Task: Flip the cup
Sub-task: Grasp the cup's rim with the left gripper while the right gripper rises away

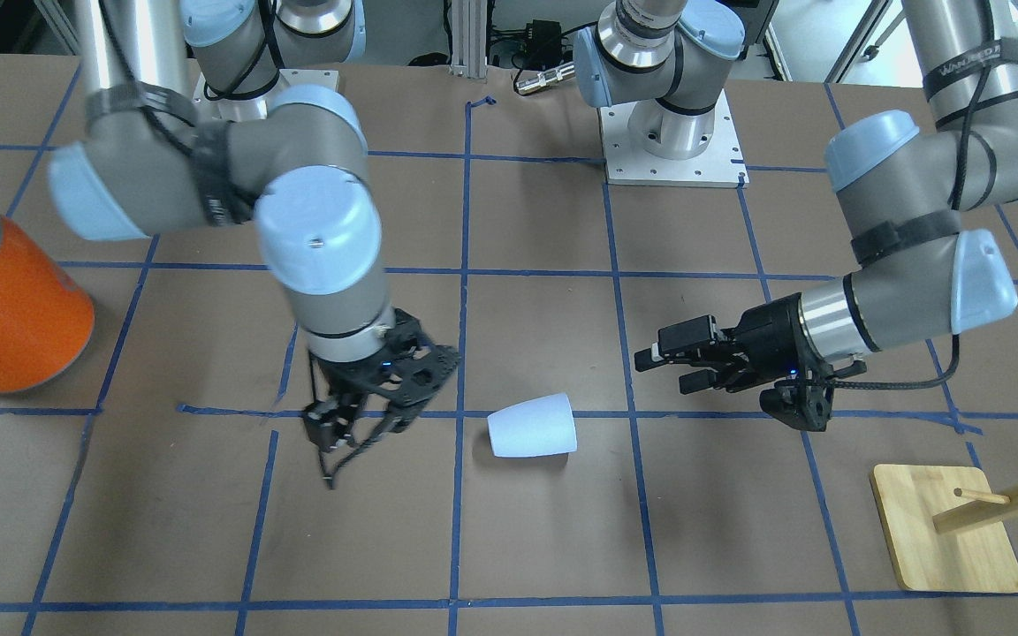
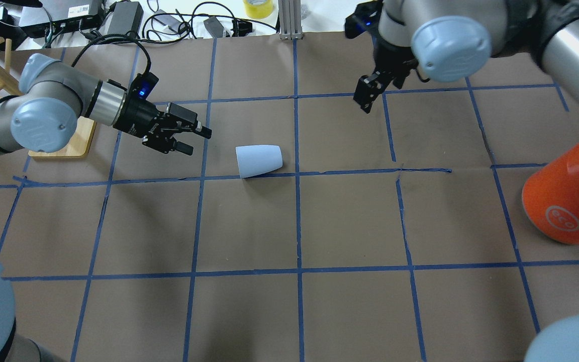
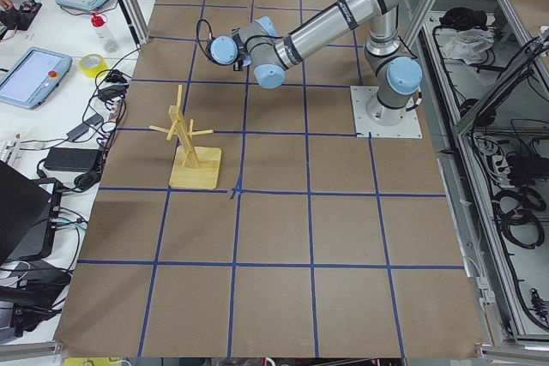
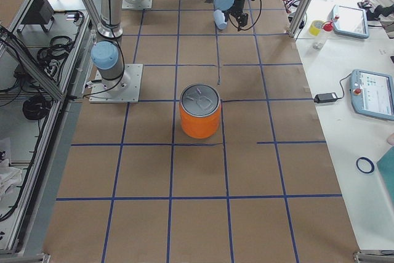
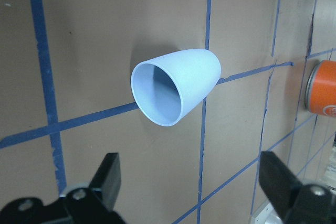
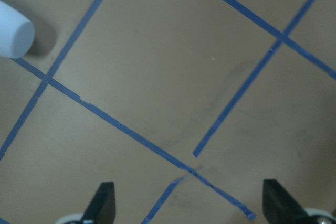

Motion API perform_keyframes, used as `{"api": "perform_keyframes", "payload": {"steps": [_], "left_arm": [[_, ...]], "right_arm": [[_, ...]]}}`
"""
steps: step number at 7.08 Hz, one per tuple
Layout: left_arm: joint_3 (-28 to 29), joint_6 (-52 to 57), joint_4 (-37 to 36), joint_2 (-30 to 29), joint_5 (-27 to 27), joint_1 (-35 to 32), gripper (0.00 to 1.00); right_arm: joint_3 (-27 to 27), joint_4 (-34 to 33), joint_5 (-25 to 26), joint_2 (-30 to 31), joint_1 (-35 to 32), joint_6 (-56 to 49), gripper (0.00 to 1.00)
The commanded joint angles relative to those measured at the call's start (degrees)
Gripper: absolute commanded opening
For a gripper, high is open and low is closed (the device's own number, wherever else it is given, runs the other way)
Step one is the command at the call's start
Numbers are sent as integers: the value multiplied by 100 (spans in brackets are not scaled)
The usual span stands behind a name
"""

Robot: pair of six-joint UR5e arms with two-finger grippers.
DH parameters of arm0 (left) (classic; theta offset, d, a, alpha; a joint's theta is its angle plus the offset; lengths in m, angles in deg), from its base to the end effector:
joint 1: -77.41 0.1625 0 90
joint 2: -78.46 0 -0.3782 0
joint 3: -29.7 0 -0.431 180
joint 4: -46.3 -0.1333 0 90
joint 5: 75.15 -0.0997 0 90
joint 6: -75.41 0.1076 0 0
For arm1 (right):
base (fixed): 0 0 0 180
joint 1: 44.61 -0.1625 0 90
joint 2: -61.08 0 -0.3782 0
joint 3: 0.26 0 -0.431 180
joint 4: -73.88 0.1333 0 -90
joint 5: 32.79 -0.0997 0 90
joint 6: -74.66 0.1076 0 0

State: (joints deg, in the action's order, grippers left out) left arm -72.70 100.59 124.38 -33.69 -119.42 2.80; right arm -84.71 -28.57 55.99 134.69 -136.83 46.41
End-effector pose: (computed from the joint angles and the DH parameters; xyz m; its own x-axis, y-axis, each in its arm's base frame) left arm -0.0540 -0.5964 0.1607 -0.6471 -0.0294 0.7618 0.0336 0.9972 0.0670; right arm 0.1600 -0.6270 0.3395 -0.8617 -0.5074 -0.0054 -0.5070 0.8613 -0.0348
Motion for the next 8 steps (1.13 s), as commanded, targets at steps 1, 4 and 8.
{"api": "perform_keyframes", "payload": {"steps": [1,4,8], "left_arm": [[-96,48,-223,-490,837,-71,92],[-114,4,-223,-948,1201,-493,90],[-70,21,-434,-1204,1896,-607,0]], "right_arm": [[-10,898,76,705,372,1316,100],[77,797,-46,893,363,1753,100],[25,778,24,786,363,1762,100]]}}
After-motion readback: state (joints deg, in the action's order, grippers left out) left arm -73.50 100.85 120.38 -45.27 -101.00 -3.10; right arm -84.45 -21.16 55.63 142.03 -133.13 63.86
